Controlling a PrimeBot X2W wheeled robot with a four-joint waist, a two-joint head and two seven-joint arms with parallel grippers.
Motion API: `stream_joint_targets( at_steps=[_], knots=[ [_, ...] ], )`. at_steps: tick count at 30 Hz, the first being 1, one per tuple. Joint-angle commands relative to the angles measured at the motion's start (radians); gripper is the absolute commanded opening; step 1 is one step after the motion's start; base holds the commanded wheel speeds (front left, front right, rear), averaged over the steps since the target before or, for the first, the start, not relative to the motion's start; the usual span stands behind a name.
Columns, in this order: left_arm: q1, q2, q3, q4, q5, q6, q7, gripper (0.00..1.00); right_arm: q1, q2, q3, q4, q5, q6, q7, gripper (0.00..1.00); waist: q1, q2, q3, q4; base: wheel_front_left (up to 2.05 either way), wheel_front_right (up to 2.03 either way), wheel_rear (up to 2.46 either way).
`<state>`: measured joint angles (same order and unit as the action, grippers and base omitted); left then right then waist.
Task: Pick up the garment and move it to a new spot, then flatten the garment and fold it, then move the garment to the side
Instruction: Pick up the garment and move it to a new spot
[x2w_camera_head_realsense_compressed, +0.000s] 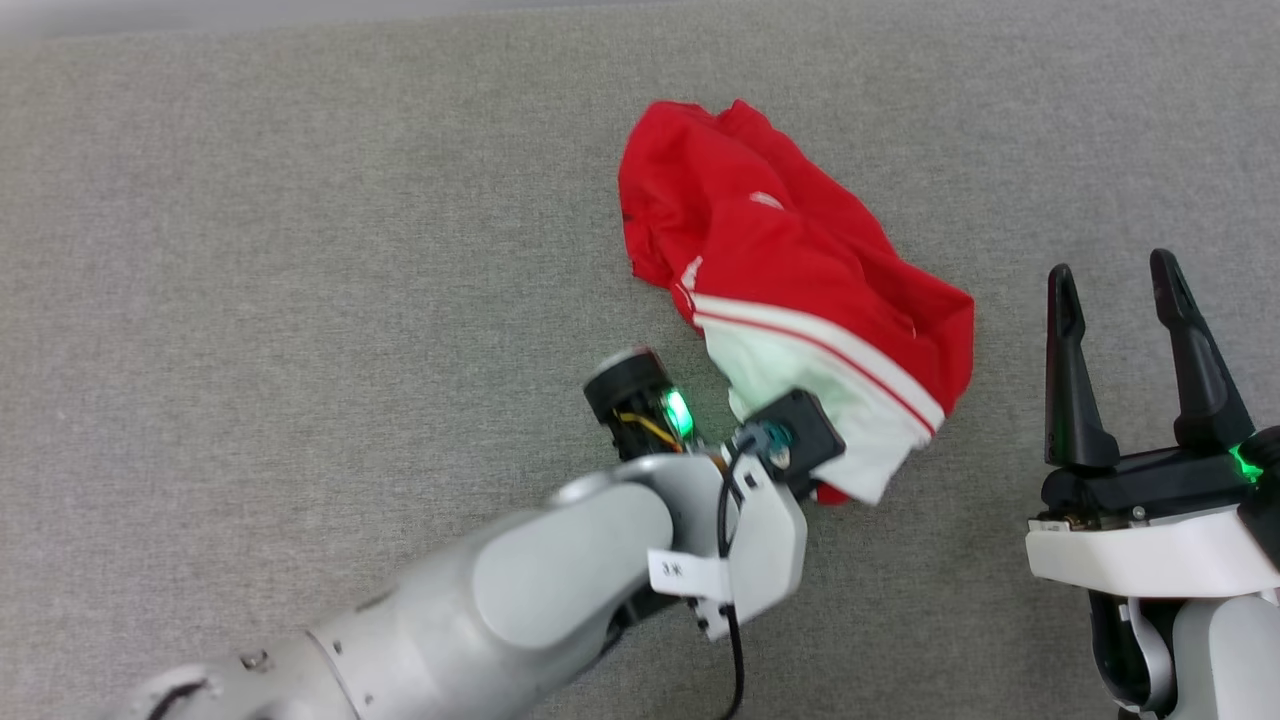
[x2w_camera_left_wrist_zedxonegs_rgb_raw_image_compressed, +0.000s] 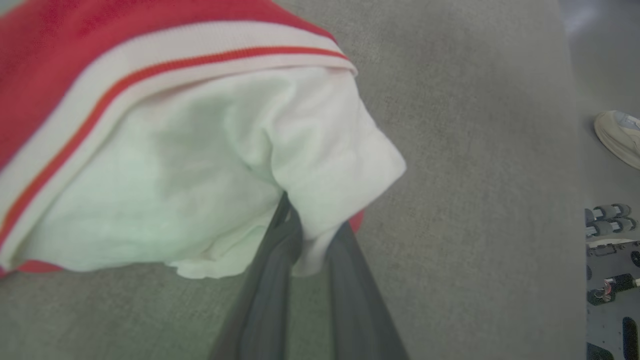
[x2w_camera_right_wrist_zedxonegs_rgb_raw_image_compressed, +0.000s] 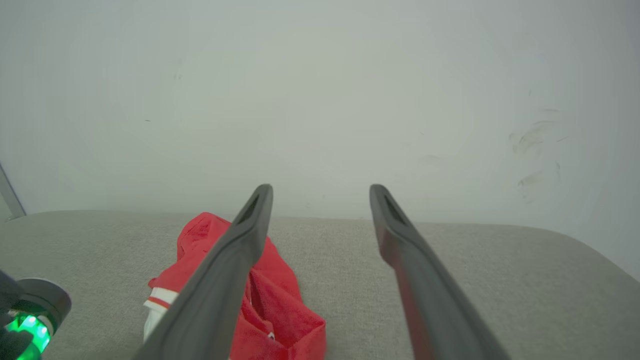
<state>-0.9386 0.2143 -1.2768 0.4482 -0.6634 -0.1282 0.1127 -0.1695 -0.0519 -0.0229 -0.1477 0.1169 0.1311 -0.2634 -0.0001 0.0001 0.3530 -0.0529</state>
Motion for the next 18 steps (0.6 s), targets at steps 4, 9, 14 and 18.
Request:
stream_joint_targets(
  at_steps=[4,9,14,18],
  knots=[
    [0.069,-0.026,-0.005,0.006,0.024,-0.002,0.016,0.0,0.019,0.003,0.005,0.008,-0.01,-0.001,-0.002,1.0,0.0001,-0.0001,-0.017,0.009,0.0,0.0,0.0],
    [0.079,-0.046,0.003,0.046,0.028,-0.001,-0.096,1.0,0.043,0.003,0.006,0.015,-0.016,-0.001,-0.002,1.0,0.0001,-0.0001,-0.058,0.028,0.0,0.0,0.0],
    [0.096,-0.05,0.055,0.062,0.026,0.042,-0.236,1.0,0.073,0.003,0.001,0.026,-0.017,-0.001,-0.002,1.0,0.0001,-0.0001,-0.113,0.054,0.0,0.0,0.0],
    [0.129,-0.016,0.107,0.033,0.017,0.103,-0.314,1.0,0.094,0.003,-0.002,0.033,-0.018,-0.001,-0.002,1.0,0.0001,-0.0001,-0.157,0.075,0.0,0.0,0.0]
  ],
)
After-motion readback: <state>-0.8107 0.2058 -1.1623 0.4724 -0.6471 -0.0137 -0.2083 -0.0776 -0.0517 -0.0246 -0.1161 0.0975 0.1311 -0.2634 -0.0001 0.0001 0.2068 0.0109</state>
